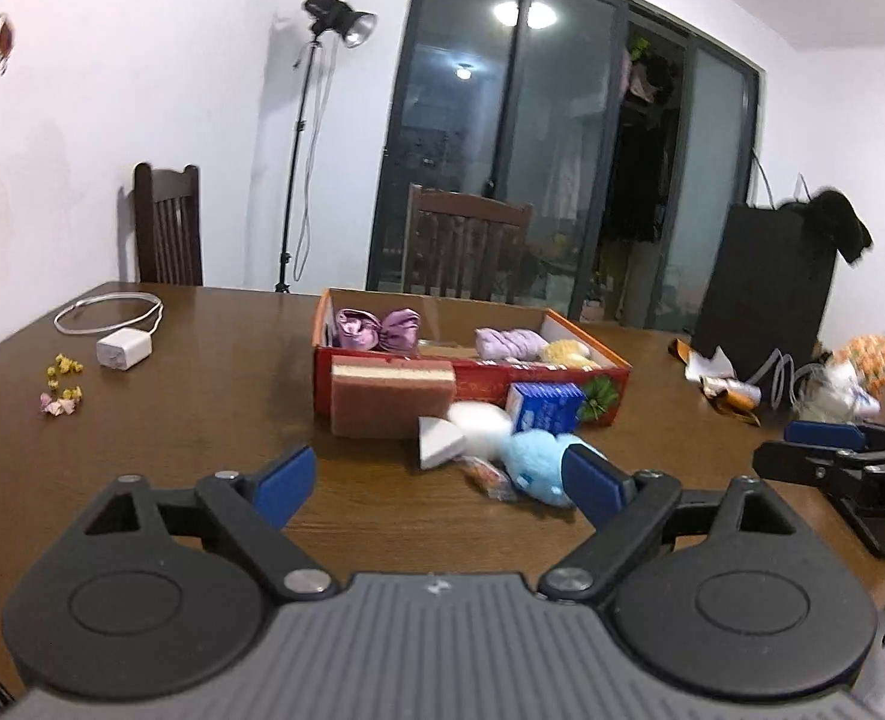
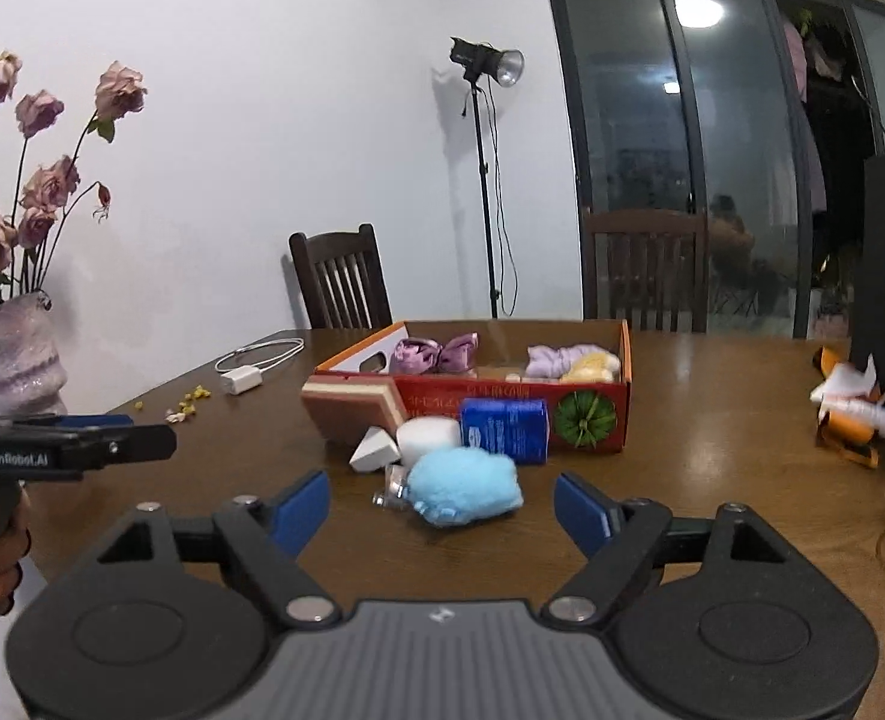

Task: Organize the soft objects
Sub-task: 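Move both grippers back toward the pink sponge block on the table, then close both grippers on the pink sponge block and lift it, then carry the pink sponge into the box beside the bow and open both grippers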

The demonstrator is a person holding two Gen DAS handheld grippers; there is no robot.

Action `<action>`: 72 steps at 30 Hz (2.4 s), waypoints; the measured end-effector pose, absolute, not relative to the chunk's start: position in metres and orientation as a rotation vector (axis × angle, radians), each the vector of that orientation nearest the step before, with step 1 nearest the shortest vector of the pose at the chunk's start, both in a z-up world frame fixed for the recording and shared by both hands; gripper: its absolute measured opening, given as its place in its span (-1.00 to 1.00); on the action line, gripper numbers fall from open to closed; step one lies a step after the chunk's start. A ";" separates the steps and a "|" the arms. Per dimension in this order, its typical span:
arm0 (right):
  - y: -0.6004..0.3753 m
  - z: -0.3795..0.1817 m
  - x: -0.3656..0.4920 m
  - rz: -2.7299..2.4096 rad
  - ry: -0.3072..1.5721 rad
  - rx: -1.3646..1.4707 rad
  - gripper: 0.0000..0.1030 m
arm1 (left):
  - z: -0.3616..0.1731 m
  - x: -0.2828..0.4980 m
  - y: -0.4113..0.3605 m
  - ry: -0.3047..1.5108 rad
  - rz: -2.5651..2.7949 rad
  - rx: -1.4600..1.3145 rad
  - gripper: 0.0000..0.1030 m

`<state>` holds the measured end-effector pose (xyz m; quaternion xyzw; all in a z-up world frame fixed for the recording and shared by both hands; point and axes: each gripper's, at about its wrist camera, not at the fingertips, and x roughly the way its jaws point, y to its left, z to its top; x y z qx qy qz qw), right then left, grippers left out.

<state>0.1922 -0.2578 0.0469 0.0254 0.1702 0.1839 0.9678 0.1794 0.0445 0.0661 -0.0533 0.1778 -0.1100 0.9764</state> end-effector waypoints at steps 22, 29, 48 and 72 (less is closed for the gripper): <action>-0.147 0.018 0.440 0.525 0.587 0.315 -0.53 | 0.035 0.390 0.105 0.578 -0.330 -0.423 -0.21; -0.157 0.058 0.404 0.541 0.457 0.278 -0.62 | 0.086 0.336 0.094 0.419 -0.386 -0.383 -0.21; -0.257 -0.004 0.181 0.557 0.499 0.187 -0.54 | 0.000 0.159 0.028 0.561 -0.560 -0.328 0.19; -0.255 0.001 0.248 0.494 0.501 0.382 -0.44 | 0.036 0.257 0.024 0.551 -0.548 -0.414 -0.31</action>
